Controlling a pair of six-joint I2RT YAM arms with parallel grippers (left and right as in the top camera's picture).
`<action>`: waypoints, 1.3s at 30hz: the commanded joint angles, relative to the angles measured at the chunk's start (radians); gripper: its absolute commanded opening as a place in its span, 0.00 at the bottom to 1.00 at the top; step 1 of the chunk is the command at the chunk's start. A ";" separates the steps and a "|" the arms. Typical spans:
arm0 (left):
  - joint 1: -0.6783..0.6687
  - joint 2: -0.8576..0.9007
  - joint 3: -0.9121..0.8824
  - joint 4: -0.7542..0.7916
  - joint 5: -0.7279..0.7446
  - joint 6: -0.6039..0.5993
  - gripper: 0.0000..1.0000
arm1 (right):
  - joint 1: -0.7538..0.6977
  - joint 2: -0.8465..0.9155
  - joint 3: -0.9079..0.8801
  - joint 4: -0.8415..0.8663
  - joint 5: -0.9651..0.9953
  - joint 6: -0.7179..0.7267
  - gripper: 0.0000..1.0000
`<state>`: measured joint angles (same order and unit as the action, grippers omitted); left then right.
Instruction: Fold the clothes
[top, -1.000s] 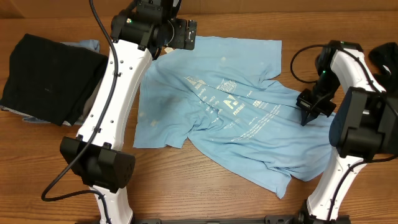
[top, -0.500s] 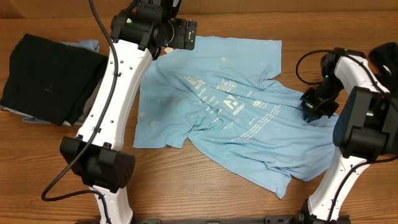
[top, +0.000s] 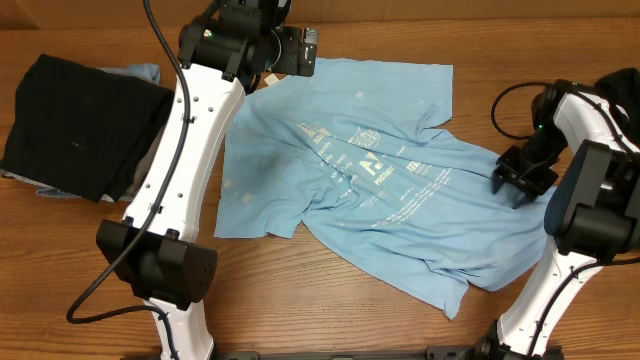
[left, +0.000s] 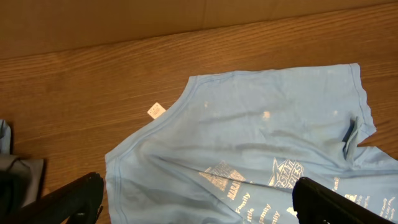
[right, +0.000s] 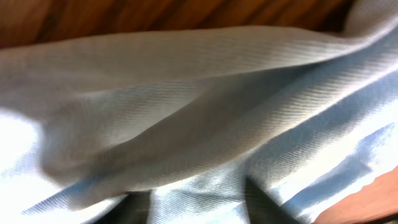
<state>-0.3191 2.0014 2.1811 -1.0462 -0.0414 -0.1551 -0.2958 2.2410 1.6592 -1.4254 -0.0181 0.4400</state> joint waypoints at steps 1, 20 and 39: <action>0.005 0.001 0.000 0.003 0.010 -0.002 1.00 | -0.002 -0.045 -0.004 -0.001 -0.009 0.006 0.92; -0.110 0.340 -0.003 0.188 0.247 0.120 0.04 | -0.002 -0.045 -0.004 0.448 -0.028 0.006 1.00; -0.173 0.556 -0.003 0.481 0.114 0.269 0.04 | -0.002 -0.045 -0.004 0.673 -0.028 0.006 1.00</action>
<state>-0.4953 2.5175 2.1792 -0.5949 0.0769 0.0700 -0.2947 2.2021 1.6558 -0.7593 -0.0467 0.4477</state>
